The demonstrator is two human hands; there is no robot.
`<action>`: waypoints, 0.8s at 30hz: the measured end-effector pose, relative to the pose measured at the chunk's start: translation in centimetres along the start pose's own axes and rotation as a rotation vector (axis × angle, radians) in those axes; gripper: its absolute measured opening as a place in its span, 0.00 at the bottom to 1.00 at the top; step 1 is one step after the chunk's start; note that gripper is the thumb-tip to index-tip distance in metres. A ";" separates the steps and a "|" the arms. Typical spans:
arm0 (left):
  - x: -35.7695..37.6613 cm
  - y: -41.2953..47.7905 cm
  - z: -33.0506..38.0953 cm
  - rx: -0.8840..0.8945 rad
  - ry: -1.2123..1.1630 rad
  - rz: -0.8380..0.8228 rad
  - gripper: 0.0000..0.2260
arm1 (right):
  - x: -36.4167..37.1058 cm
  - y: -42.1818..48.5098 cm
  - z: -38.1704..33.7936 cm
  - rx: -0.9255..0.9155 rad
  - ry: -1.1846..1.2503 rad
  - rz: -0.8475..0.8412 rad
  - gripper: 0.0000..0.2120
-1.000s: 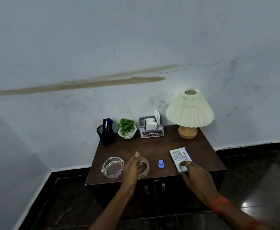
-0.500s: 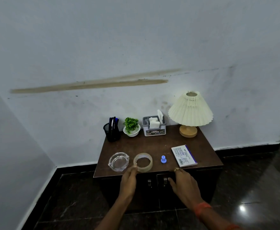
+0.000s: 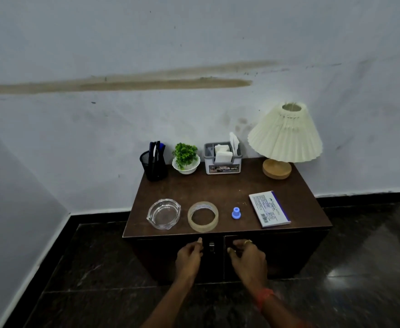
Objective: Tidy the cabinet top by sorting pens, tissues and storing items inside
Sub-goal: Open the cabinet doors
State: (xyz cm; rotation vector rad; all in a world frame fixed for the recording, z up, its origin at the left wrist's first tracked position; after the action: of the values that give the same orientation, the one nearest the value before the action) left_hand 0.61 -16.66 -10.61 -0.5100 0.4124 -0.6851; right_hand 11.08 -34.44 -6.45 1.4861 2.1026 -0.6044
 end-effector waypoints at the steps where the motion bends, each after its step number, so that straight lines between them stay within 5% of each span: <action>1: 0.2 0.9 -0.5 -0.005 0.020 0.010 0.10 | 0.1 0.3 0.9 0.034 0.021 0.013 0.10; 16: 3.0 5.5 -5.1 -0.037 0.033 -0.024 0.02 | 1.1 2.1 4.9 0.217 0.063 0.023 0.13; 24: 3.5 4.7 -5.4 -0.055 0.040 -0.035 0.08 | 1.5 2.3 5.2 0.203 0.082 0.002 0.12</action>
State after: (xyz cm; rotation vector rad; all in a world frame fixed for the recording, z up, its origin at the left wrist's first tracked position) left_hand 2.55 -17.57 -18.26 -0.5578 0.4615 -0.7205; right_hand 13.56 -35.76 -11.58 1.6471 2.1542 -0.7885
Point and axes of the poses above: each hand's wrist, its own y-axis towards the middle knuckle, its own x-axis out of the palm, z = x × y, the point moved 9 cm from there along y, towards the middle knuckle, and after that the axes turned 7 degrees about -x, right-handed, at the moved point
